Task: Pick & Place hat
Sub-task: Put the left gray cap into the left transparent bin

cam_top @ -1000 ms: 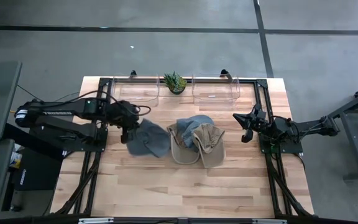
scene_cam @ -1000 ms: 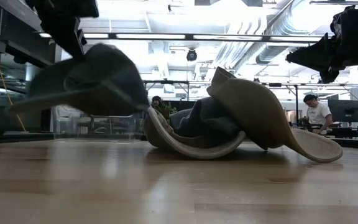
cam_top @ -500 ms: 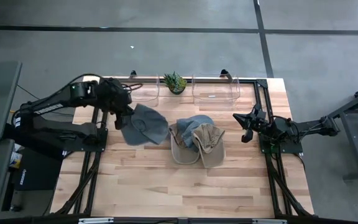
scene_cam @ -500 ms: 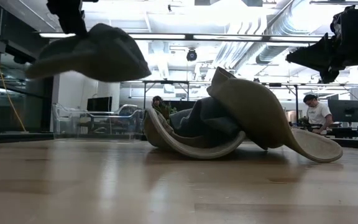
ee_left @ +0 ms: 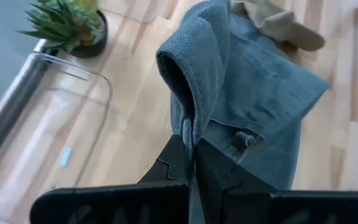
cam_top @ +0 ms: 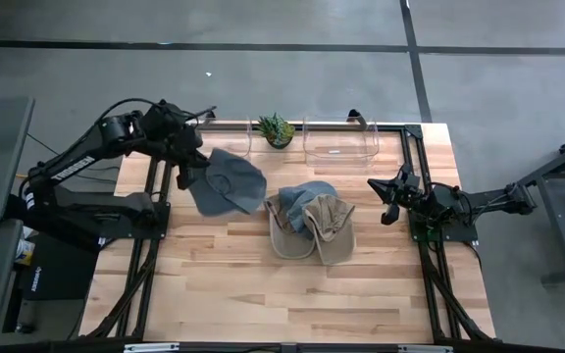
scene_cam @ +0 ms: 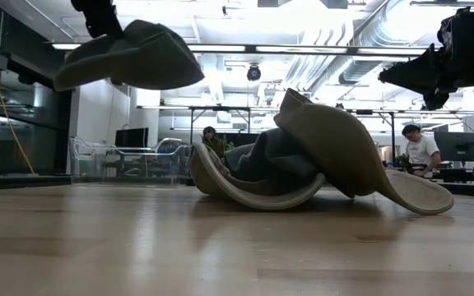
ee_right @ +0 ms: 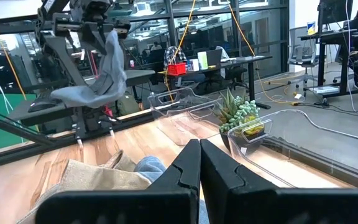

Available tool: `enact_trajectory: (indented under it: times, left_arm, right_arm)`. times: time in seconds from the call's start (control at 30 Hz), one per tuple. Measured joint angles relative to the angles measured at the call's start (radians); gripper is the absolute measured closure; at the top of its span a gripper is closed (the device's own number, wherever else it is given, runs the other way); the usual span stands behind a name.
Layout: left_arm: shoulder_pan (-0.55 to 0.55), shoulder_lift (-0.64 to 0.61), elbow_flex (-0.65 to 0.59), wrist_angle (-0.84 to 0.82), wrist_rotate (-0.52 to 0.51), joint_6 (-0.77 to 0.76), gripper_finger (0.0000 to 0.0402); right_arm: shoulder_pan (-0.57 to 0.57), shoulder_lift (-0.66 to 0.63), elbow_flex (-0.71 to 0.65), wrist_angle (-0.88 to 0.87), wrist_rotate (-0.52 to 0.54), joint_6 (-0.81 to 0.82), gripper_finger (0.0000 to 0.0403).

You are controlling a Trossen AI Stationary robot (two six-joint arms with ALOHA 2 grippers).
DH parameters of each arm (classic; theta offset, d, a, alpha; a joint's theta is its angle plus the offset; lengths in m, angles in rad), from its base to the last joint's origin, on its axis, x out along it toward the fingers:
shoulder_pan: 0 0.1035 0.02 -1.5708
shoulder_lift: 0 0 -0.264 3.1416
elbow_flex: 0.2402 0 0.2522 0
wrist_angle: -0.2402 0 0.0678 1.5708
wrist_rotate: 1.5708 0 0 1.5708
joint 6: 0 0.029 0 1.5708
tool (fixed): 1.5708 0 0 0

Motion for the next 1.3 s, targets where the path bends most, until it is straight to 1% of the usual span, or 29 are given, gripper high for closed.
enact_trajectory:
  times: [0.13, 0.4, 0.53, 0.77, 0.97, 1.17, 1.3]
  left_arm:
    - [0.055, 0.028, 0.012, -0.002, 0.019, 0.068, 0.0402]
    - [0.178, 0.059, 0.012, -0.002, 0.145, 0.156, 0.0402]
    - [0.229, 0.059, 0.012, 0.007, 0.159, 0.205, 0.0402]
    - [0.285, 0.059, 0.012, 0.008, 0.214, 0.233, 0.0402]
    - [0.306, 0.059, 0.012, 0.03, 0.21, 0.233, 0.0402]
    - [0.304, 0.065, 0.012, 0.044, 0.157, 0.19, 0.0402]
    - [0.304, 0.088, 0.011, 0.084, 0.088, 0.083, 0.0402]
  right_arm:
    - [0.0, 0.0, 0.0, 0.0, 0.0, 0.0, 0.0402]
    - [0.0, 0.0, 0.0, 0.0, 0.0, 0.0, 0.0402]
    - [0.0, 0.0, 0.0, 0.0, 0.0, 0.0, 0.0402]
    - [0.0, 0.0, 0.0, 0.0, 0.0, 0.0, 0.0402]
    - [0.0, 0.0, 0.0, 0.0, 0.0, 0.0, 0.0402]
    - [0.0, 0.0, 0.0, 0.0, 0.0, 0.0, 0.0402]
    - [0.0, 0.0, 0.0, 0.0, 0.0, 0.0, 0.0402]
